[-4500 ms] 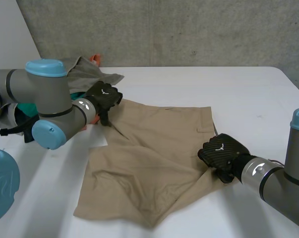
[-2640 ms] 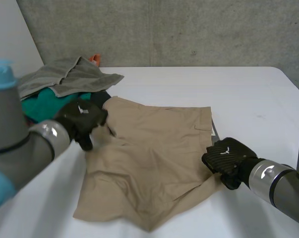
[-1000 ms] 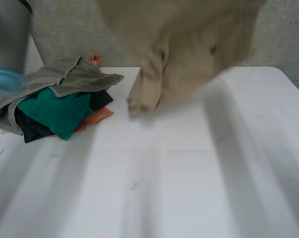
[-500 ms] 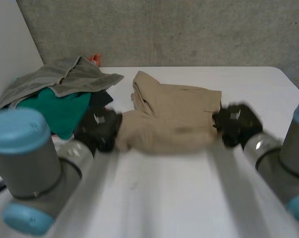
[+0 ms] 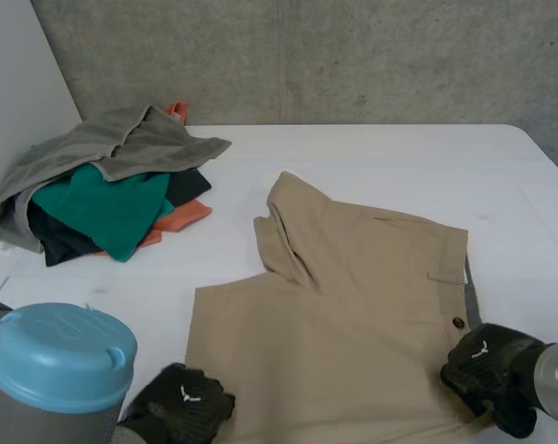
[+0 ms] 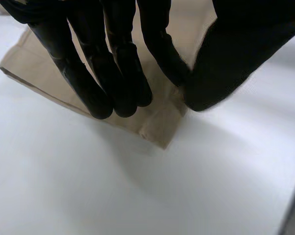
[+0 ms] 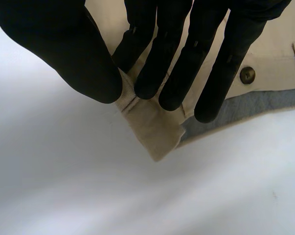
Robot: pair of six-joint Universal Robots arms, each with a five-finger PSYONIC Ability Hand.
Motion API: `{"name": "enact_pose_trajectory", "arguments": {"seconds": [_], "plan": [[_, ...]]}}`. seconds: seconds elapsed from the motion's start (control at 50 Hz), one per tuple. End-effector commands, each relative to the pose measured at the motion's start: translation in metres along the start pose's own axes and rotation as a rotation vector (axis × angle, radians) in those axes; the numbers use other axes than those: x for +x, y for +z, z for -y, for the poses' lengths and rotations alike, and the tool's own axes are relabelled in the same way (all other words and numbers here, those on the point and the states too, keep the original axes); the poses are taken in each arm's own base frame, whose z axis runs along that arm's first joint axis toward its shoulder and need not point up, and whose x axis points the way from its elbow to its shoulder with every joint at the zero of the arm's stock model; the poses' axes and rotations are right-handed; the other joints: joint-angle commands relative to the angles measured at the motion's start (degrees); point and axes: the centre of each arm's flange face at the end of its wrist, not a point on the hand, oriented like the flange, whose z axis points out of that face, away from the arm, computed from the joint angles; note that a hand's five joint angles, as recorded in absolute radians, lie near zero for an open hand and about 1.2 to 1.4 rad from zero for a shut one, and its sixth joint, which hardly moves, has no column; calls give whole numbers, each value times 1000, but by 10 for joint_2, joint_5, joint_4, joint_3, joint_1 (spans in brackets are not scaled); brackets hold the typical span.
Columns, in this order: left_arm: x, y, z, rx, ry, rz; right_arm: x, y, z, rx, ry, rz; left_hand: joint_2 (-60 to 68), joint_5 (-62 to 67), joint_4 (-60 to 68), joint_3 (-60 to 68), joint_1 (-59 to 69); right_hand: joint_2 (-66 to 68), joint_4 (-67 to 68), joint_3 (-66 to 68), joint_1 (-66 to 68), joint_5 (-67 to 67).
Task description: Fold the laundry.
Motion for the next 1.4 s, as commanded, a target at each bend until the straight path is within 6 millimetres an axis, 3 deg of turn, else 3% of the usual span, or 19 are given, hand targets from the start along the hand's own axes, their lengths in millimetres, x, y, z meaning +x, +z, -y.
{"name": "enact_pose_trajectory", "arguments": {"seconds": [0.02, 0.06, 0.14, 0.28, 0.3, 0.38, 0.52, 0.68, 0.8, 0.86, 0.98, 1.12, 1.22, 1.4], "plan": [[-18, 6, 30, 112, 22, 94, 11, 9, 4, 82, 46, -76, -380, -376, -389, -386, -362, 106, 112, 110, 147, 114], [-27, 10, 42, 168, 13, 130, 13, 11, 5, 94, 66, -88, -452, -448, -462, -459, -434, 106, 112, 110, 147, 114], [-49, 23, 75, 328, -1, 197, 16, 14, 7, 126, 106, -110, -443, -439, -452, -449, -425, 106, 112, 110, 147, 114], [-80, 79, 121, 502, 19, 137, 22, 22, 10, 180, 136, -165, -266, -262, -275, -272, -248, 106, 112, 110, 147, 114], [-86, 95, 126, 507, 23, 111, 24, 23, 11, 188, 144, -175, -204, -200, -213, -211, -186, 106, 112, 110, 147, 114], [-100, 136, 135, 506, 32, 52, 24, 28, 11, 202, 158, -186, -147, -143, -156, -153, -129, 106, 112, 110, 147, 114], [-115, 200, 134, 501, 139, -7, 25, 35, 8, 208, 168, -195, -170, -166, -179, -176, -152, 106, 112, 110, 147, 114], [-121, 238, 129, 501, 179, -12, 27, 39, 6, 208, 182, -196, -246, -242, -255, -252, -228, 106, 112, 110, 147, 114], [-126, 247, 133, 541, 194, 12, 27, 39, 6, 221, 196, -187, -256, -252, -265, -262, -238, 106, 112, 110, 147, 114], [-126, 249, 136, 561, 203, 25, 28, 39, 6, 222, 200, -188, -194, -190, -203, -200, -176, 106, 112, 110, 147, 114], [-119, 253, 137, 570, 253, 51, 28, 38, 6, 225, 212, -188, 208, 212, 198, 201, 226, 106, 112, 110, 147, 114], [-125, 233, 141, 458, 316, 218, 29, 38, 5, 224, 222, -186, 208, 212, 199, 202, 226, 106, 112, 110, 147, 114], [-113, 214, 134, 354, 348, 250, 26, 37, 6, 223, 217, -177, 208, 212, 199, 202, 226, 106, 112, 110, 147, 114], [-127, 202, 127, 181, 384, 437, 21, 36, 7, 217, 209, -167, 208, 212, 199, 202, 226, 106, 112, 110, 147, 114]]}}
